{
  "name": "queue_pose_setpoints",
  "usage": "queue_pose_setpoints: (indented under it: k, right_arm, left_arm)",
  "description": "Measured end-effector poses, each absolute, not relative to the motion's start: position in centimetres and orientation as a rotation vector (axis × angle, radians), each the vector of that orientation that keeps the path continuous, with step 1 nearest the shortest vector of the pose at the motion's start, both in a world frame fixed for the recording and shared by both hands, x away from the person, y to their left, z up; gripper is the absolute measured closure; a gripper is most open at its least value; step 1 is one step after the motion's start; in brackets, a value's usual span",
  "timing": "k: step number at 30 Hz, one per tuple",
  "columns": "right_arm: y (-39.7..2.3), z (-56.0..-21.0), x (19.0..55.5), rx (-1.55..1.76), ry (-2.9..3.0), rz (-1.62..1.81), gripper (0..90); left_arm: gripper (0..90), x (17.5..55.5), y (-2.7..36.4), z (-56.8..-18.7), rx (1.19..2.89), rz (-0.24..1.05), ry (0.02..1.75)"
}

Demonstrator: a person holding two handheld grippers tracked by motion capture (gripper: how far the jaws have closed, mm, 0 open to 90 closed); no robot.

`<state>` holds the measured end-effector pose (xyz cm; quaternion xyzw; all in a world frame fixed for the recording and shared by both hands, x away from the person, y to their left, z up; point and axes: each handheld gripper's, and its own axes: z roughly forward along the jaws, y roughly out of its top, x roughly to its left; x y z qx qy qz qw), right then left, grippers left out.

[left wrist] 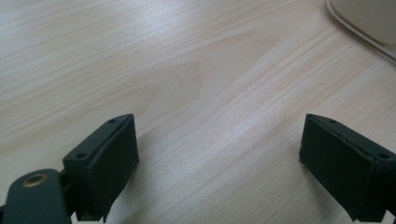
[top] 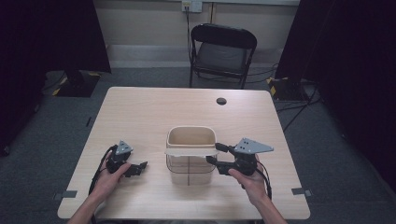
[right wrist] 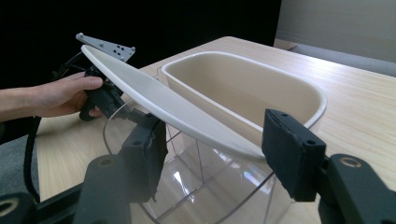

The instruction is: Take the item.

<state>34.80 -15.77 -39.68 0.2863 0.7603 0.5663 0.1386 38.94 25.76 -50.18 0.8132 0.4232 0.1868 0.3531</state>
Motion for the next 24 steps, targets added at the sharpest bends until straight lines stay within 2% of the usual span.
queue_pose_setpoints:
  k: [24]
  right_arm:
    - [-15.35, -39.02, 35.66, 0.82, 2.211, 1.677, 46.3]
  left_arm:
    - [11.0, 38.96, 25.78, -50.18, 2.105, 0.485, 1.09]
